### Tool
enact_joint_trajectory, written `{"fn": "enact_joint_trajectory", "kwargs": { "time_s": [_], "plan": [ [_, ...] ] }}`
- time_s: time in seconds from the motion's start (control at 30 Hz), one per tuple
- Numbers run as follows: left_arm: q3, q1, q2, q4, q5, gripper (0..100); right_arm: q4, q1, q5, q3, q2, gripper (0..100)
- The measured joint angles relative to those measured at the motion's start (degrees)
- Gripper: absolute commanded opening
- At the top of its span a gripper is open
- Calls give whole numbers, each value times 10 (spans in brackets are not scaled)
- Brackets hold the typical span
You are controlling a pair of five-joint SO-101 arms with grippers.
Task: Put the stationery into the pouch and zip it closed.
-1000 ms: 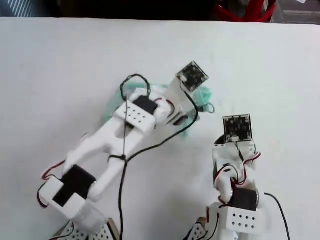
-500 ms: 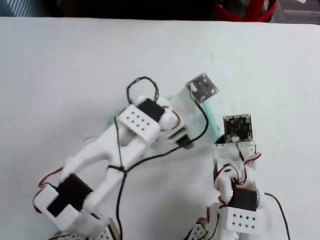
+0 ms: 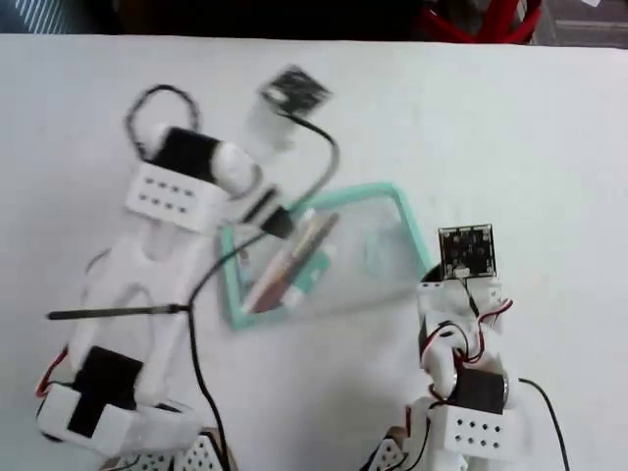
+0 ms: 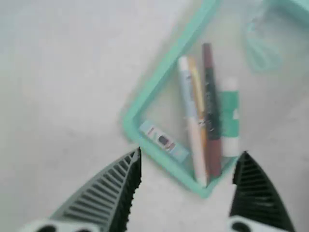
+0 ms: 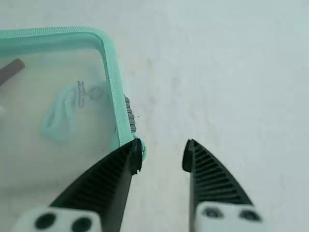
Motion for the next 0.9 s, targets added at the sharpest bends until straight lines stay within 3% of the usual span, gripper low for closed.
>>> {"fn": "enact_joint_trajectory", "kwargs": {
  "time_s": [0.17,0.27,0.37,0.57,0.7,0.9],
  "plan": [
    [103,-147,-5,-4,-77,21,0,0,0,0,0,33],
    [203,-185,22,-75,-112,33,0,0,0,0,0,33],
    [265,-183,65,-147,-116,24,0,0,0,0,0,33],
    [263,-126,174,-195,-89,24,0,0,0,0,0,33],
    [185,-98,263,-212,-40,24,0,0,0,0,0,33],
    [10,-85,367,-152,25,24,0,0,0,0,0,33]
  ]
}}
